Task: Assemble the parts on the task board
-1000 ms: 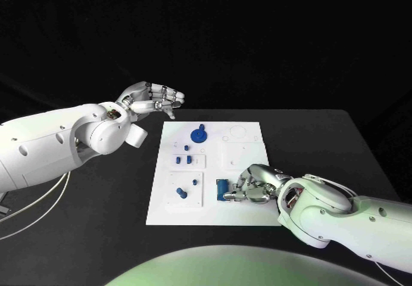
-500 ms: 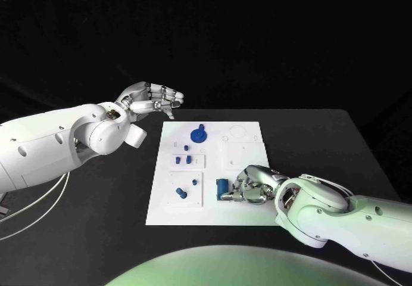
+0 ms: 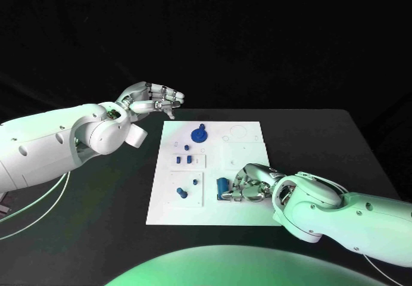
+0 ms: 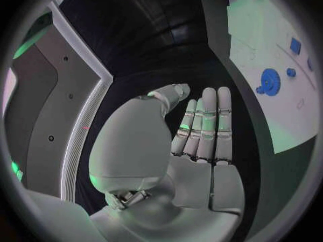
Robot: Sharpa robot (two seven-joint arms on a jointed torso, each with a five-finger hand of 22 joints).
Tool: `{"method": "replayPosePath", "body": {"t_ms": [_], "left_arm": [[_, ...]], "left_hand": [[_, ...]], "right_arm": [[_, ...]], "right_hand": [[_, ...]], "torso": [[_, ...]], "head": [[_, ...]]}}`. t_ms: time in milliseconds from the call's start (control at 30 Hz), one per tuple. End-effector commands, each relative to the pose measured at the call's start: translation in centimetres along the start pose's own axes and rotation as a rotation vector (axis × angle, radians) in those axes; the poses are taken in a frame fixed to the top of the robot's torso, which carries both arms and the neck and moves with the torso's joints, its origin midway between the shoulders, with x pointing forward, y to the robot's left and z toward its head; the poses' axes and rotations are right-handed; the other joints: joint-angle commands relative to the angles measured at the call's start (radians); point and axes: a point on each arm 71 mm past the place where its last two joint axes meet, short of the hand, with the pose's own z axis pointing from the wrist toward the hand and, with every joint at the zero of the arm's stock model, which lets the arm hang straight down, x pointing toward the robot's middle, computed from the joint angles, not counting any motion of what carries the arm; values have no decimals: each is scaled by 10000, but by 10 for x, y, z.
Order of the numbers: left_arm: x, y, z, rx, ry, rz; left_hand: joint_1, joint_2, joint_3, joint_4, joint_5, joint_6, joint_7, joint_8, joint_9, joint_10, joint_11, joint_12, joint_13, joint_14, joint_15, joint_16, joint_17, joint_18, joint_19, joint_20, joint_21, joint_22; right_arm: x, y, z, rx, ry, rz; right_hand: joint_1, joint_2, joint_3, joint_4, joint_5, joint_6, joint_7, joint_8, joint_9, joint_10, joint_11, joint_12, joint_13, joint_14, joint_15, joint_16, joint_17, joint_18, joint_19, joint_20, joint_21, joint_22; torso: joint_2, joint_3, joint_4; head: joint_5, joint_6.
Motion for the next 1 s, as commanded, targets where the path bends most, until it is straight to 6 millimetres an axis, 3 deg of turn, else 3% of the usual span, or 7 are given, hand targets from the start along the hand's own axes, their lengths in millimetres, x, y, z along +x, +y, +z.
{"method": "replayPosePath", "body": {"t_ms": [33, 367, 500, 567, 700, 833, 1000], "left_arm": [[1, -1, 0, 51, 108, -28], [1, -1, 0, 39, 103, -26], [1, -1, 0, 34, 98, -25], [0, -1, 0, 31, 91, -23], [-1, 0, 0, 17, 65, -16], [-2, 0, 0, 7, 38, -8], [-2, 0, 0, 5, 38, -8]], "left_hand": [[-90, -11, 40, 12, 39, -26, 273, 42, -14, -91, 13, 32, -5, -85, 11, 39, -11, 137, -55, 41, -16, -11], [-90, 0, 52, 13, 40, -27, 274, 49, -14, -100, 14, 48, -5, -87, 11, 44, -14, 138, -52, 42, -17, -12], [-90, 0, 52, 13, 40, -27, 274, 49, -14, -100, 14, 48, -5, -87, 11, 44, -14, 138, -52, 42, -17, -12], [-88, 2, 58, 11, 40, -28, 274, 52, -13, -104, 14, 56, -5, -88, 11, 46, -16, 138, -50, 41, -16, -13], [-81, 13, 69, 9, 42, -26, 273, 56, -13, -108, 14, 63, -5, -89, 9, 49, -17, 139, -47, 40, -15, -13], [-74, 24, 80, 6, 44, -26, 273, 59, -12, -110, 13, 69, -5, -89, 8, 50, -18, 140, -45, 39, -13, -12], [-67, 29, 88, 1, 45, -26, 272, 61, -12, -113, 13, 75, -5, -91, 6, 51, -20, 141, -43, 38, -11, -11]], "right_arm": [[0, 1, 2, -103, 31, -104], [1, 0, 2, -163, 164, -76], [1, 1, 1, -267, 185, -6], [1, 2, 1, -334, 174, 25], [1, 3, 0, -484, 155, 57], [0, 2, -1, -583, 22, 69], [-3, -1, -2, -520, -161, 51]], "right_hand": [[49, 111, -7, 49, 64, 1, 70, -53, 14, 47, 12, -36, -31, 699, -77, 36, 1020, -70, 643, -49, 23, 2333], [99, -56, -152, 46, 37, 1, 73, -63, 25, 51, 16, -49, -16, 698, -76, 31, 1016, -68, 639, -49, 16, 2330], [178, -288, -314, 43, 35, 1, 78, -72, 39, 48, 20, -70, -4, 696, -72, 24, 1011, -64, 629, -46, -1, 2324], [183, -681, -440, 79, 45, 7, 83, -73, 58, 42, 26, -96, 3, 693, -67, 16, 1002, -61, 621, -42, -15, 2320], [-52, -834, 467, 127, 71, 3, 91, -123, 72, 37, 32, -149, 34, 693, -61, 4, 1002, -57, 610, -34, -31, 2313], [187, -1393, 925, 103, 81, 42, 78, -132, 95, 92, 19, -96, 132, 699, -68, 7, 1028, -65, 623, -35, 8, 2324], [338, -1367, 1161, 95, 82, 58, 70, -148, 94, 111, 12, -88, 161, 704, -75, 13, 1048, -71, 635, -41, 37, 2333]], "torso": [[-2, 0, -11], [-18, 0, -15], [-15, 2, -15], [-17, 4, -18], [-17, 3, -19], [-12, 2, -14], [-9, -1, -17]], "head": [[15, 2], [31, 2], [36, 2], [34, 2], [26, 2], [19, 2], [30, 2]]}}
